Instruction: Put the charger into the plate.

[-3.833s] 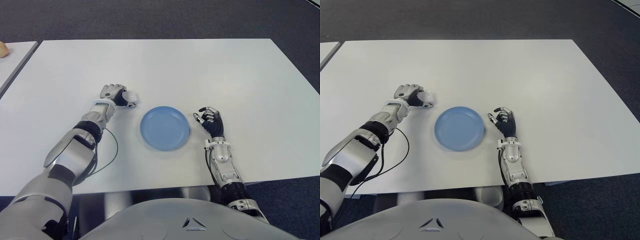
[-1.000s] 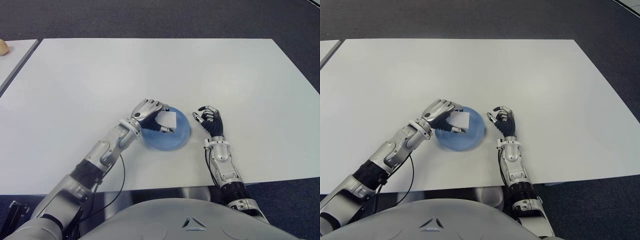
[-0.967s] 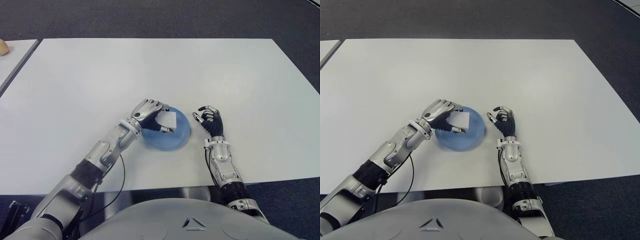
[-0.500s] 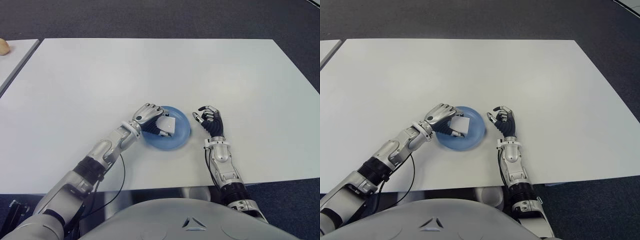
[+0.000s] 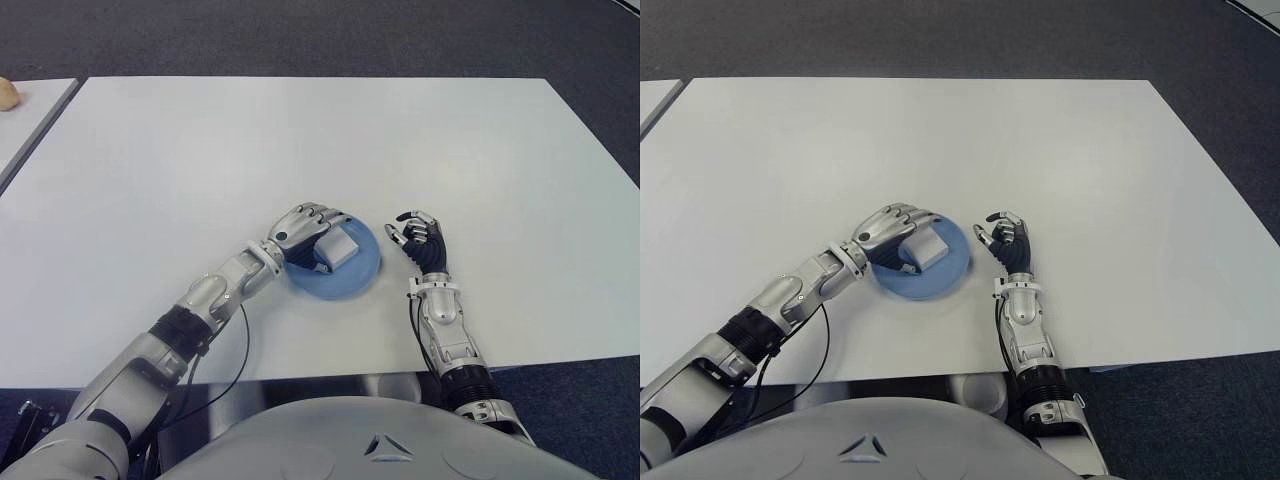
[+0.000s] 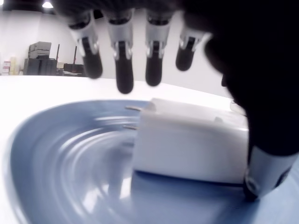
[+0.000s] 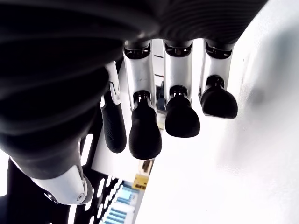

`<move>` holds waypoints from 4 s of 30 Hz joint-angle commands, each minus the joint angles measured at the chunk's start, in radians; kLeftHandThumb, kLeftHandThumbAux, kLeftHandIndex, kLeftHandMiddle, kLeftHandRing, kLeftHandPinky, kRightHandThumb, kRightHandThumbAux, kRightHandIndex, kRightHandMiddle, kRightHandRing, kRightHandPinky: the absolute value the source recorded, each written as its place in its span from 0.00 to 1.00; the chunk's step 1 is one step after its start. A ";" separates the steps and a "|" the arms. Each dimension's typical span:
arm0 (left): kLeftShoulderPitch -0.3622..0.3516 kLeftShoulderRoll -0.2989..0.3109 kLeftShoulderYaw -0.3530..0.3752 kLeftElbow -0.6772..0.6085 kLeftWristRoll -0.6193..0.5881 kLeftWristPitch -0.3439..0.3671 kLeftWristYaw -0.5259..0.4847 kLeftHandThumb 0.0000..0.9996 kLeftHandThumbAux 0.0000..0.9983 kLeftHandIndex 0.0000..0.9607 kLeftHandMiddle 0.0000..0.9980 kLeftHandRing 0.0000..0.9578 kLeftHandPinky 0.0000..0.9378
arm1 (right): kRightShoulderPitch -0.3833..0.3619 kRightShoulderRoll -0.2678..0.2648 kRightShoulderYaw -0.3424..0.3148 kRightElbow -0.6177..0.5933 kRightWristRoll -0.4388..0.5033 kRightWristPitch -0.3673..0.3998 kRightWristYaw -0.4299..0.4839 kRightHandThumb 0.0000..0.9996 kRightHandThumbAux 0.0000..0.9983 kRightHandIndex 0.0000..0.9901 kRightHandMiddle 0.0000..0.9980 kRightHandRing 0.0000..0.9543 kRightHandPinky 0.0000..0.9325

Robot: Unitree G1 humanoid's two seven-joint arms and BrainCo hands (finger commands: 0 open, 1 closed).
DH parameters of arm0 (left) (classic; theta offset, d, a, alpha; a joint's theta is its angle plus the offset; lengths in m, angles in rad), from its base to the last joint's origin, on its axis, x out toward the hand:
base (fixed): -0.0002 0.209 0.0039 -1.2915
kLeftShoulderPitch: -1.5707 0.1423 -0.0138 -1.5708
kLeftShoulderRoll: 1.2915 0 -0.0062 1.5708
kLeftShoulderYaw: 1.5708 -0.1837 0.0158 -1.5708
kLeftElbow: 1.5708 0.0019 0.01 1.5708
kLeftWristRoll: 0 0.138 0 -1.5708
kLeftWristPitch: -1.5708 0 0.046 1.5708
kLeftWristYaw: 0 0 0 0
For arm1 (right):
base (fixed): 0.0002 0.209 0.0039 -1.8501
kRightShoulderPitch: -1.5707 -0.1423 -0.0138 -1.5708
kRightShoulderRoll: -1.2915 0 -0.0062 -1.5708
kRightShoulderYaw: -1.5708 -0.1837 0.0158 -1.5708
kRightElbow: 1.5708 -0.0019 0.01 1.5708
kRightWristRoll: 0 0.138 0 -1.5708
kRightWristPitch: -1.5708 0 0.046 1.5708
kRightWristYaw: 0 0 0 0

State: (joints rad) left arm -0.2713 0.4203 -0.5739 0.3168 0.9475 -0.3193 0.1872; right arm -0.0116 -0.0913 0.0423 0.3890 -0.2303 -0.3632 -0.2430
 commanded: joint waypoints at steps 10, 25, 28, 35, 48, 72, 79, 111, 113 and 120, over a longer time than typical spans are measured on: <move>-0.005 -0.001 -0.023 0.027 0.070 0.024 0.079 0.32 0.74 0.00 0.00 0.00 0.00 | 0.000 0.001 -0.002 0.012 -0.006 0.008 -0.003 0.70 0.73 0.44 0.78 0.84 0.88; 0.003 -0.005 -0.043 0.030 0.119 0.059 0.211 0.43 0.55 0.00 0.00 0.00 0.00 | 0.001 0.002 -0.002 0.008 -0.006 0.011 -0.002 0.70 0.73 0.44 0.79 0.84 0.88; 0.006 -0.007 -0.043 0.029 0.116 0.062 0.229 0.41 0.54 0.00 0.00 0.00 0.00 | 0.002 0.001 -0.001 0.007 -0.007 0.017 -0.001 0.70 0.73 0.44 0.79 0.84 0.88; 0.028 -0.022 -0.017 0.029 0.072 0.059 0.277 0.37 0.53 0.00 0.00 0.00 0.00 | 0.003 -0.001 0.000 0.005 -0.009 0.023 0.000 0.70 0.73 0.44 0.78 0.83 0.88; 0.152 -0.157 0.217 0.049 -0.347 -0.003 0.284 0.27 0.56 0.00 0.00 0.00 0.00 | 0.009 -0.002 -0.002 -0.002 -0.006 0.009 -0.001 0.70 0.73 0.44 0.79 0.83 0.88; 0.200 -0.296 0.490 0.051 -0.736 0.086 0.102 0.41 0.87 0.27 0.17 0.14 0.18 | 0.011 -0.009 -0.006 0.005 0.000 0.014 0.013 0.70 0.73 0.44 0.78 0.84 0.88; 0.200 -0.324 0.552 0.085 -0.830 0.051 0.050 0.67 0.74 0.42 0.30 0.29 0.35 | 0.014 -0.010 -0.007 -0.001 0.004 0.026 0.021 0.70 0.73 0.44 0.77 0.83 0.87; 0.192 -0.326 0.583 0.198 -0.828 0.049 0.006 0.71 0.72 0.45 0.69 0.73 0.73 | 0.010 -0.006 -0.015 0.010 0.011 0.021 0.031 0.70 0.73 0.44 0.78 0.83 0.87; 0.194 -0.325 0.581 0.199 -0.827 0.050 0.002 0.71 0.72 0.45 0.71 0.74 0.75 | 0.010 -0.006 -0.016 0.014 0.010 0.018 0.031 0.70 0.73 0.44 0.78 0.83 0.88; 0.198 -0.323 0.577 0.207 -0.824 0.036 -0.016 0.71 0.72 0.45 0.76 0.80 0.83 | 0.005 -0.008 -0.015 0.023 0.009 0.021 0.035 0.70 0.73 0.44 0.77 0.83 0.87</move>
State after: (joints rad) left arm -0.0824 0.0926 0.0114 0.4962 0.1167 -0.2922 0.1941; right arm -0.0060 -0.0999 0.0276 0.3965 -0.2269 -0.3549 -0.2146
